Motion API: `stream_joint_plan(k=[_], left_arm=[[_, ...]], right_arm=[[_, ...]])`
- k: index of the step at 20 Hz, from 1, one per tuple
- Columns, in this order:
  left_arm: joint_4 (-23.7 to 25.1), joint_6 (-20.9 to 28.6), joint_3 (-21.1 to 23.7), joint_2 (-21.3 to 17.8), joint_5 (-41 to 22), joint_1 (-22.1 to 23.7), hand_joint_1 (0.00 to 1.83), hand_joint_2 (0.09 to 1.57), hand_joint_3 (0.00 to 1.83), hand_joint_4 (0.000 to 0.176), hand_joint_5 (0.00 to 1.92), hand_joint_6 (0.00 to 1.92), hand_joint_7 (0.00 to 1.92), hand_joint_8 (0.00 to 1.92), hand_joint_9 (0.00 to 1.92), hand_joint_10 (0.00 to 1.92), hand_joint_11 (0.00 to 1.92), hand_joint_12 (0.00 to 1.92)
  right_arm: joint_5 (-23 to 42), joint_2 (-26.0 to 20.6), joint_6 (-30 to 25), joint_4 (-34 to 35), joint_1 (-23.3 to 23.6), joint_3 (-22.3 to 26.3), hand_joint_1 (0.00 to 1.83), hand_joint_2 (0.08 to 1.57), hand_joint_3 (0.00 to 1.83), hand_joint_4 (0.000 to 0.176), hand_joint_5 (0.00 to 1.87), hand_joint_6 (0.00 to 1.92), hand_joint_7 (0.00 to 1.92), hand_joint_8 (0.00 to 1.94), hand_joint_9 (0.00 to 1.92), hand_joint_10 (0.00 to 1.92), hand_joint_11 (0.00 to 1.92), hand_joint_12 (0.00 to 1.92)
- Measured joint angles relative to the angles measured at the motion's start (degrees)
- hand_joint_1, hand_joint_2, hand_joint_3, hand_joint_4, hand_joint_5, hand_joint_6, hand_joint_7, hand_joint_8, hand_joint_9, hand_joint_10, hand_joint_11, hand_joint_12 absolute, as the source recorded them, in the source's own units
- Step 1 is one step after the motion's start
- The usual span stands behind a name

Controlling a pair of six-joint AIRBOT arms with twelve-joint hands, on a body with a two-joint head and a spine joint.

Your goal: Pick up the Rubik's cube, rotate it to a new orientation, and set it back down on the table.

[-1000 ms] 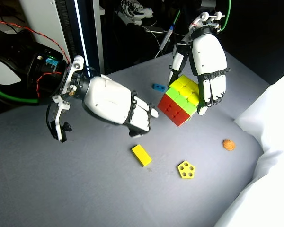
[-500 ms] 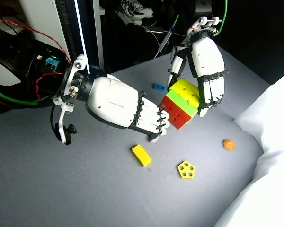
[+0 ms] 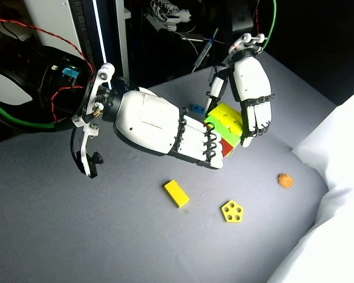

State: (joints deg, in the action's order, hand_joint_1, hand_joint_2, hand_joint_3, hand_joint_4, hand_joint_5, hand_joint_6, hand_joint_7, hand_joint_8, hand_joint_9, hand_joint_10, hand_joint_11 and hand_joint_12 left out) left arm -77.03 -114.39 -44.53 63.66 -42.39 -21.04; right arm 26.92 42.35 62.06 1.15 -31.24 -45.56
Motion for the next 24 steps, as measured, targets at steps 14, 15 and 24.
stream_joint_plan(k=[14,15,24], left_arm=[[8.0,7.6,-1.5,0.0,0.7,-5.6,1.04,1.20,0.00,0.000,0.17,1.21,0.13,1.48,0.18,1.65,0.10,1.90],[7.8,7.6,-1.6,0.1,0.6,-5.7,1.00,1.19,0.00,0.000,0.19,1.00,0.18,1.31,0.20,1.55,0.08,1.83],[8.3,7.8,-1.4,0.5,-0.9,-6.2,0.57,1.00,0.00,0.005,0.05,0.00,0.09,0.00,0.13,0.01,0.00,0.63]], right_arm=[[-0.1,0.1,0.1,0.2,0.0,0.1,0.00,1.24,0.00,0.000,0.00,0.00,0.00,0.00,0.00,0.00,0.00,0.00],[-0.1,0.2,0.1,0.2,0.0,0.1,0.00,1.24,0.00,0.000,0.00,0.00,0.00,0.00,0.00,0.00,0.00,0.00],[-0.1,0.3,0.1,0.2,0.0,0.1,0.00,1.25,0.00,0.000,0.00,0.00,0.00,0.00,0.00,0.00,0.00,0.00]])
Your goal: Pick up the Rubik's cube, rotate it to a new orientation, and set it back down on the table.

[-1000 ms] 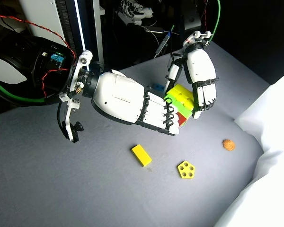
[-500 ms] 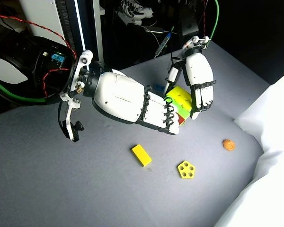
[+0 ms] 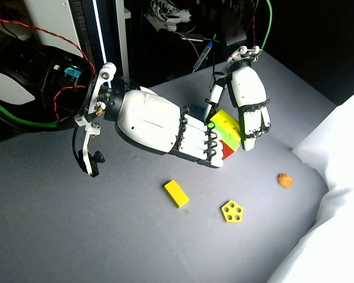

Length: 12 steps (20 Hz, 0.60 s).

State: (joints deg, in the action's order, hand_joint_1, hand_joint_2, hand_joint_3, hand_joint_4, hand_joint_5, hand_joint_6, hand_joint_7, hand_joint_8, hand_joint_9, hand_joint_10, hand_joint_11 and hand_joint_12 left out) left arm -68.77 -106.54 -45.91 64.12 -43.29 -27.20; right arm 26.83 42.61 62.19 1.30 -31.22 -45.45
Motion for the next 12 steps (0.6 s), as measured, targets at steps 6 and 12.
stream_joint_plan(k=[6,12], left_arm=[[0.0,0.1,0.4,0.0,-0.3,0.0,0.47,0.90,0.00,0.049,0.00,0.00,0.00,0.00,0.00,0.00,0.00,0.12],[0.5,-0.6,1.5,-0.2,-0.9,1.1,0.38,0.90,0.00,0.074,0.00,0.00,0.00,0.00,0.00,0.00,0.00,0.00]], right_arm=[[0.0,0.0,0.0,0.0,0.0,0.0,0.00,1.26,0.00,0.000,0.00,0.00,0.00,0.00,0.00,0.00,0.00,0.00],[0.0,0.0,0.0,0.0,0.0,0.2,0.00,1.24,0.00,0.000,0.00,0.00,0.01,0.00,0.00,0.00,0.00,0.00]])
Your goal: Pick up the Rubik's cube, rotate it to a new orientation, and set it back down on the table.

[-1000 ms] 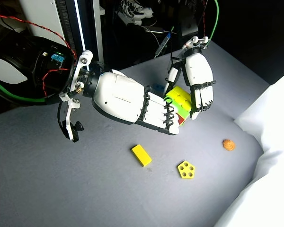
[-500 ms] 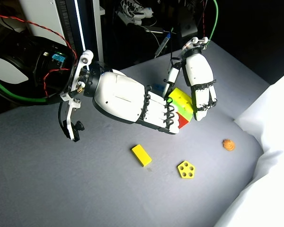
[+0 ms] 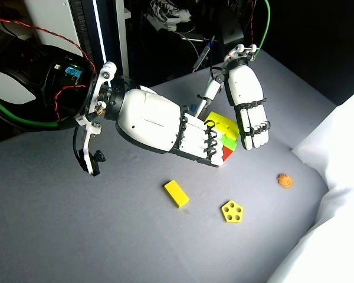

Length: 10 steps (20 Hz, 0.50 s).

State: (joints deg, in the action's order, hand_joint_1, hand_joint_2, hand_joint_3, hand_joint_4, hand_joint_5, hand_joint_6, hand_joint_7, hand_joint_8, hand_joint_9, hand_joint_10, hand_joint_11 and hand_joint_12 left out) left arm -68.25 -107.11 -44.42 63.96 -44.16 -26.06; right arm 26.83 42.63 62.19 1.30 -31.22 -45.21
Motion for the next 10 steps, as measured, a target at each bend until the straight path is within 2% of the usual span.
stream_joint_plan(k=[4,6,7,8,9,10], left_arm=[[-1.3,-5.8,1.7,-3.1,5.4,3.7,0.37,0.91,0.00,0.060,0.00,0.00,0.00,0.00,0.00,0.00,0.00,0.00],[-2.7,-8.9,3.3,-5.1,7.1,6.0,0.38,0.94,0.01,0.043,0.00,0.00,0.03,0.01,0.07,0.03,0.08,0.04],[-3.8,-10.4,4.0,-6.1,7.8,7.0,0.38,1.00,0.00,0.034,0.06,0.01,0.16,0.01,0.20,0.03,0.01,0.62],[-3.9,-11.0,4.7,-6.8,8.3,8.0,0.39,1.01,0.00,0.025,0.14,0.01,0.25,0.01,0.28,0.04,0.00,0.94],[-3.8,-11.3,5.2,-7.5,8.8,8.6,0.39,1.02,0.00,0.026,0.21,0.03,0.34,0.04,0.36,0.07,0.00,1.17],[-3.9,-11.4,5.7,-8.2,9.4,8.9,0.43,1.03,0.00,0.021,0.37,0.04,0.51,0.06,0.48,0.20,0.00,1.41]], right_arm=[[0.0,0.0,0.0,0.0,0.0,0.1,0.00,1.25,0.00,0.000,0.00,0.00,0.04,0.02,0.00,0.00,0.00,0.00],[0.0,0.0,0.0,0.0,0.0,0.1,0.00,1.26,0.00,0.000,0.03,0.01,0.09,0.03,0.04,0.02,0.00,0.00],[0.0,0.0,0.0,0.0,0.0,0.1,0.00,1.27,0.00,0.000,0.07,0.01,0.17,0.03,0.11,0.07,0.00,0.22],[0.0,0.0,0.0,0.0,0.0,0.1,0.00,1.27,0.00,0.000,0.11,0.02,0.22,0.03,0.15,0.10,0.00,0.45],[0.0,0.0,0.0,0.0,0.0,0.1,0.00,1.28,0.00,0.000,0.16,0.06,0.29,0.03,0.14,0.31,0.00,0.80],[0.0,0.0,0.0,0.0,0.0,0.1,0.00,1.27,0.00,0.000,0.28,0.13,0.40,0.07,0.25,0.49,0.00,1.26]])
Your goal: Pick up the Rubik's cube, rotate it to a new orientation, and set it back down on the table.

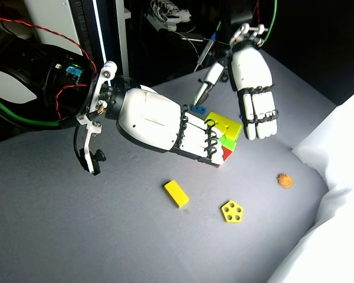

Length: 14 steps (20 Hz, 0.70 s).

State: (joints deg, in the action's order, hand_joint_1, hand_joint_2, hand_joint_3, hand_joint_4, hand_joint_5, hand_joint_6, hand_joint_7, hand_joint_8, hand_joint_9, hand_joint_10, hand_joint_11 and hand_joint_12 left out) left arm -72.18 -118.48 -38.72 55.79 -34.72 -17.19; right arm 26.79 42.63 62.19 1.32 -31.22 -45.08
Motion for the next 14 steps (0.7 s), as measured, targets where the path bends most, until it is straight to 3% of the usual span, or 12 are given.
stream_joint_plan(k=[1,2,3,4,5,9,12,14], left_arm=[[-0.7,0.0,0.6,-0.5,1.0,0.4,0.43,1.09,0.00,0.007,0.50,0.05,0.63,0.15,0.47,0.62,0.07,1.54],[-0.7,-0.1,1.1,-0.9,1.6,0.6,0.42,1.13,0.00,0.000,0.59,0.07,0.59,0.48,0.43,0.96,0.12,1.61],[-0.8,-0.4,1.5,-1.1,2.2,1.1,0.40,1.17,0.01,0.000,0.66,0.13,0.52,0.85,0.43,1.16,0.16,1.66],[-0.7,-0.9,1.6,-1.1,3.3,2.0,0.28,1.27,0.01,0.000,0.65,0.91,0.51,1.49,0.47,1.59,0.29,1.81],[-0.9,-1.0,1.6,-1.1,3.7,2.3,0.28,1.27,0.01,0.000,0.65,0.91,0.51,1.49,0.47,1.59,0.29,1.81],[-0.1,-2.9,0.1,-1.1,7.3,5.0,0.15,1.32,0.01,0.000,0.67,1.64,0.73,1.77,0.66,1.89,0.50,1.92],[1.6,-2.9,-0.9,-1.8,11.0,6.6,0.14,1.33,0.00,0.000,0.64,1.80,0.80,1.87,0.77,1.92,0.61,1.92],[2.7,-2.9,-0.9,-2.3,11.5,7.5,0.16,1.33,0.00,0.000,0.63,1.79,0.78,1.87,0.77,1.92,0.61,1.92]], right_arm=[[0.0,0.0,0.0,0.0,0.0,0.1,0.00,1.29,0.00,0.000,0.25,0.52,0.49,0.30,0.25,0.95,0.00,1.59],[0.0,0.0,0.0,0.0,0.0,0.1,0.01,1.29,0.00,0.000,0.19,0.86,0.46,0.69,0.26,1.22,0.00,1.74],[0.0,0.0,0.0,0.0,0.0,0.2,0.00,1.30,0.00,0.000,0.19,1.05,0.44,1.00,0.29,1.40,0.00,1.85],[0.0,0.0,0.0,0.0,0.0,0.2,0.08,1.31,0.00,0.000,0.44,1.29,0.58,1.43,0.43,1.72,0.21,1.92],[0.0,0.0,0.0,0.0,0.0,0.2,0.08,1.31,0.00,0.000,0.44,1.29,0.58,1.43,0.43,1.72,0.21,1.92],[0.0,0.0,0.0,0.0,0.0,0.3,0.13,1.31,0.00,0.000,0.68,1.60,0.84,1.67,0.67,1.89,0.56,1.92],[0.0,0.0,0.0,0.0,0.0,0.4,0.12,1.31,0.00,0.000,0.66,1.73,0.84,1.79,0.70,1.92,0.60,1.92],[-0.1,0.0,0.0,0.0,0.0,0.5,0.08,1.31,0.00,0.000,0.65,1.72,0.82,1.74,0.69,1.92,0.60,1.92]])
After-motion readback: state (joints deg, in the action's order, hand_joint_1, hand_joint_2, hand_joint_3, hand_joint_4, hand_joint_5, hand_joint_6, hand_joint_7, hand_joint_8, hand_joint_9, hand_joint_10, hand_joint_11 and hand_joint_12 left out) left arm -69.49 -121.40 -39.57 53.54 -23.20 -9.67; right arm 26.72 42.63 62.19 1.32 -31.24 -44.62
